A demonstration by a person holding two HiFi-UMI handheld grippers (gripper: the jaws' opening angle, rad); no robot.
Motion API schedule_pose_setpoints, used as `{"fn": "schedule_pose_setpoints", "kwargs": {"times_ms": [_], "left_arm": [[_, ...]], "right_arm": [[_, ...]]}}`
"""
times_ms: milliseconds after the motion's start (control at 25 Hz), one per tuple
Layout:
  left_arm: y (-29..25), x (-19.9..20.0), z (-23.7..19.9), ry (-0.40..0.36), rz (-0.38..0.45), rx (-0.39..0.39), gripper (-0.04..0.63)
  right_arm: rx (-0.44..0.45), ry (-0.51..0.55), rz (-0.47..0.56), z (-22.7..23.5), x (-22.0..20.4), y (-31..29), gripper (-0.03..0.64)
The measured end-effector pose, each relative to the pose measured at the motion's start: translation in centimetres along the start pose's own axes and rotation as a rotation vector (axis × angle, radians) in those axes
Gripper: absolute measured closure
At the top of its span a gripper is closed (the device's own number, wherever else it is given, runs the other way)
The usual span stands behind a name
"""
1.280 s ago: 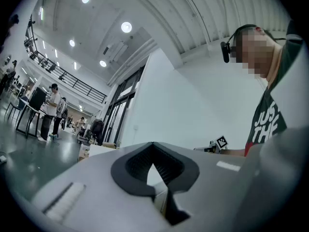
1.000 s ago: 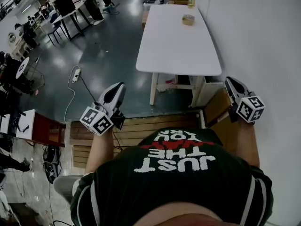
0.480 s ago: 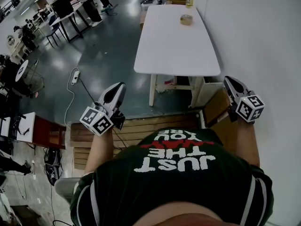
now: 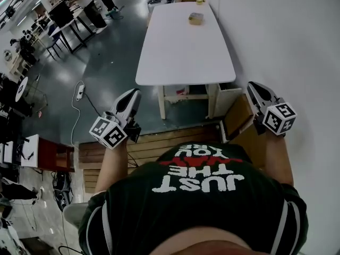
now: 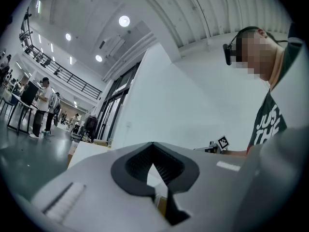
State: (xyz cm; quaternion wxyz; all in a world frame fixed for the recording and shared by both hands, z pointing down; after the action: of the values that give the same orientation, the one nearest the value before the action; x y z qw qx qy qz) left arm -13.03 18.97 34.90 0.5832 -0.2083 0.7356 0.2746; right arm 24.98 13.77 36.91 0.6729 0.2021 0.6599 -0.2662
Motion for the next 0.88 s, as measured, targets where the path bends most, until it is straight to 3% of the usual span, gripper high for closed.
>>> {"fn": "schedule_pose_setpoints", "kwargs": {"times_ms": [280,480,720,880], "left_arm": [[-7.3,-1.5,4.6,0.034,0.001,-0.050,0.589],[-8.6,-2.9,4.6,0.061,-0.019,-0.050,0.589],[-8.4,-3.7,-3.4,0.082,-0.003,-0.016,0.589],[-9.9,-3.0,-11.0,0.092,0.003,-0.044,0.589]], "right_arm": [[0.043,-0.002,0.005,4.4,0.1,2.0,0.611],[0.084,-0.021,-0.015,5.5,-1.0,0.2,0.611],[0.116,-0.013,-0.059,5.0,-2.1,-8.7,0.611],[0.088,-0.018,-0.070,5.2,-0.1,-17.1,0.611]]}}
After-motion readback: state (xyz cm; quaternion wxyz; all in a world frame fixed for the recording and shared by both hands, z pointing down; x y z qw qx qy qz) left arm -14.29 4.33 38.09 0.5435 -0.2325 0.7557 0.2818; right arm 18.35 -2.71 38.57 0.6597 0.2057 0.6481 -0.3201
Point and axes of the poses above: the fingertips, and each gripper's own axes: y backward along the fingers, z to its right, x out of its top, the point moved 1 cm from there along y, backward along the fingers, and after that the axes turned 1 degree about -x, right-handed, at the moved point
